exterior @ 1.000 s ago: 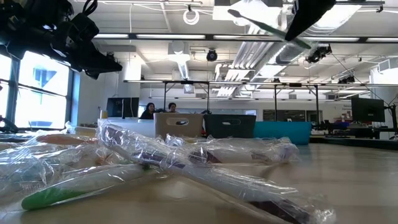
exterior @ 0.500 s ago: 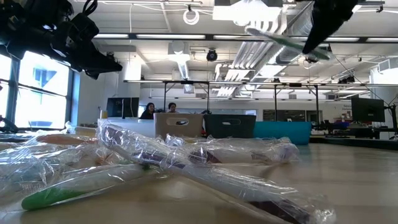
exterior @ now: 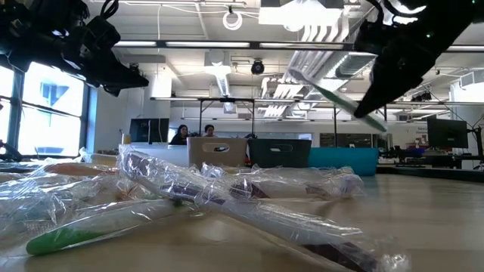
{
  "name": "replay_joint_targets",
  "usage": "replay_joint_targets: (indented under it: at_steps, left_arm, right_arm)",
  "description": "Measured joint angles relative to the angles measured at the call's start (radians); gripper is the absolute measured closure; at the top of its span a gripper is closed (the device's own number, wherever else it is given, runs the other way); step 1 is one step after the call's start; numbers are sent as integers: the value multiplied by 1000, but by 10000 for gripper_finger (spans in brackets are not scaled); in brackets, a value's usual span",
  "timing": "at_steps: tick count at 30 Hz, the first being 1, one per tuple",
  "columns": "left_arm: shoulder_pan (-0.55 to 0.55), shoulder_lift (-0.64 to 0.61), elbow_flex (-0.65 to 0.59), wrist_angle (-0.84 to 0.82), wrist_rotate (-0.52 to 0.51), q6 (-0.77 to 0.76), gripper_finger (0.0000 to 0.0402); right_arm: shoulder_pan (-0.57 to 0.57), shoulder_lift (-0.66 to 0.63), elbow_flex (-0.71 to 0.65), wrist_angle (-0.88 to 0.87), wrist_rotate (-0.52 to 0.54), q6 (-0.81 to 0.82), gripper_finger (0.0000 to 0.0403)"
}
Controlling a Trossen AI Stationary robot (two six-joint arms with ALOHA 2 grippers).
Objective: Pick & Place Toothbrushes
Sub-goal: Put the green toothbrush into the gray bin
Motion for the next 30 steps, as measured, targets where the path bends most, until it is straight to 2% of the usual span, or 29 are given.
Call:
replay_joint_targets:
  at_steps: [3, 8, 14, 18, 22, 30]
  left_arm:
    - [0, 0, 0, 10, -25, 0, 401]
    - [0, 0, 0, 37, -65, 0, 401]
    - [0, 0, 0, 52, -117, 0, 401]
    - [0, 2, 0, 51, -147, -25, 401]
    - [0, 14, 0, 56, -206, -99, 401]
    - [0, 109, 0, 152, -331, -295, 401]
  right_arm:
    - [-36, 0, -63, 234, -25, -142, 389]
    - [-162, 0, -145, 533, -168, -357, 389]
    - [-371, 0, -165, 681, -394, -573, 389]
    - [-522, 2, -165, 716, -573, -615, 389]
    - [-627, 35, -165, 743, -666, -615, 389]
    - [-672, 220, -165, 960, -768, -614, 389]
